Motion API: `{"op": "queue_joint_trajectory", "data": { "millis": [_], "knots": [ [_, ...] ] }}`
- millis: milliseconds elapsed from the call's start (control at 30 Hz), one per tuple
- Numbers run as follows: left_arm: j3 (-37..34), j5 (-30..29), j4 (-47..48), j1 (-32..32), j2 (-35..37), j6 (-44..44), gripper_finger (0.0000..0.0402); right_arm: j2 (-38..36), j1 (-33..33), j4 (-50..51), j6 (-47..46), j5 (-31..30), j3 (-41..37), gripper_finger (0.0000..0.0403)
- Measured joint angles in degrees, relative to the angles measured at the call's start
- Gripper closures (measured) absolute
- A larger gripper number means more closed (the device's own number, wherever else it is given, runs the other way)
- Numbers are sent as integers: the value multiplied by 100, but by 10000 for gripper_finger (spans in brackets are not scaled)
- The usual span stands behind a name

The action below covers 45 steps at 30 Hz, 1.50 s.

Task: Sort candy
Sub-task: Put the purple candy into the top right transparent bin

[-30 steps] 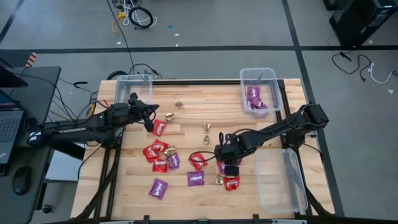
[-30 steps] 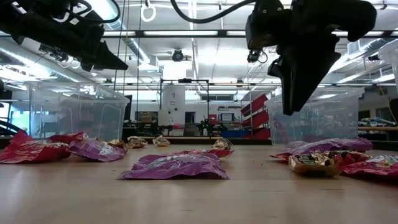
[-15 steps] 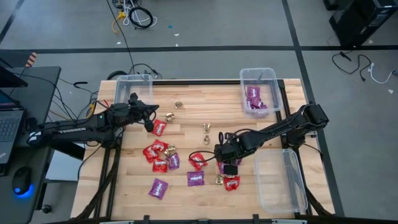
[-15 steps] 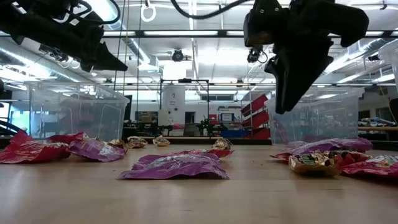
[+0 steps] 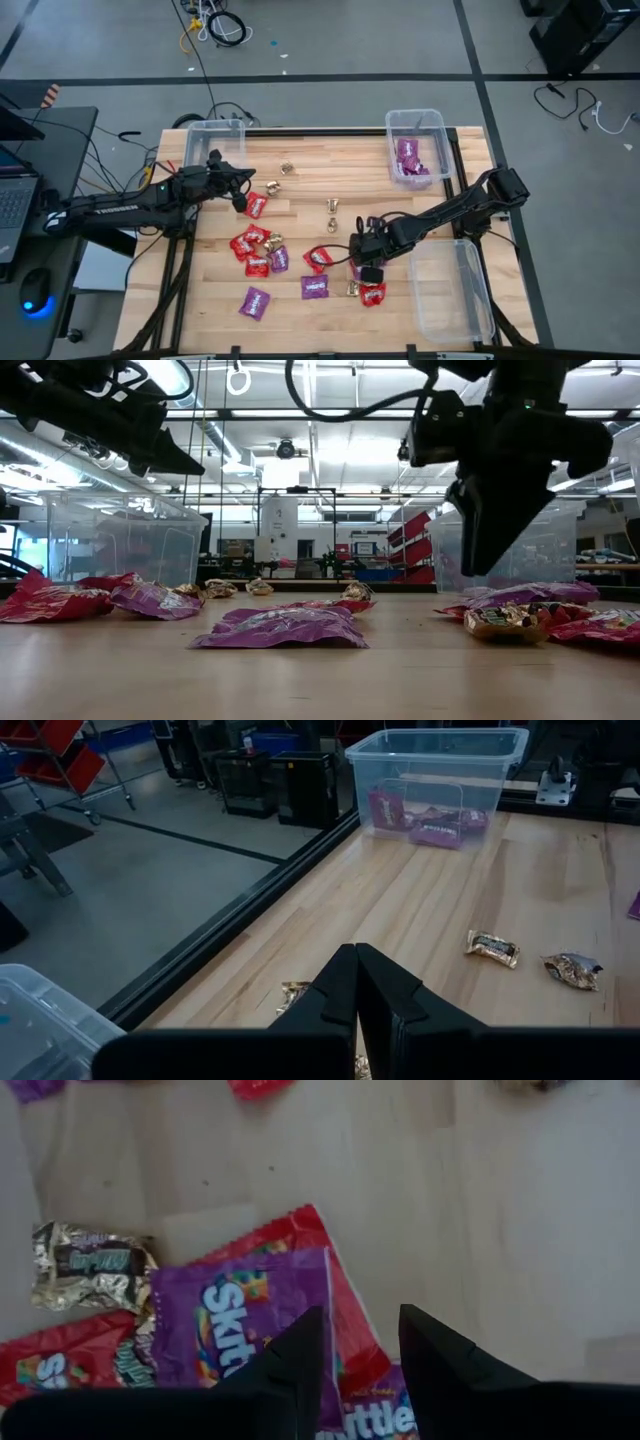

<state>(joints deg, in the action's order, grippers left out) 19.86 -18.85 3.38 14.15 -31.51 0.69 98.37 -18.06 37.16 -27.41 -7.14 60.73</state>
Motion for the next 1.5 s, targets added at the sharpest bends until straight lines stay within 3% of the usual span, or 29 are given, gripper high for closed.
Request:
{"op": "queue_joint_trajectory", "data": {
  "millis": [433, 700, 900, 1167, 1500],
  "knots": [
    [0, -4, -2, 0, 1, 109, 393, 0, 2, -599, -2, 473, -584, 286],
    [0, -4, -4, 0, 2, 109, 393, -11, 14, -672, 12, 425, -731, 292],
    [0, -11, -9, 0, 1, 111, 393, -12, 175, -658, 45, 59, -754, 327],
    [0, -11, -9, 0, 0, 111, 393, -11, 439, -667, 421, 29, -757, 393],
    [0, -11, -9, -2, 0, 111, 393, -17, 509, -548, 528, -210, -690, 401]
  ]
}}
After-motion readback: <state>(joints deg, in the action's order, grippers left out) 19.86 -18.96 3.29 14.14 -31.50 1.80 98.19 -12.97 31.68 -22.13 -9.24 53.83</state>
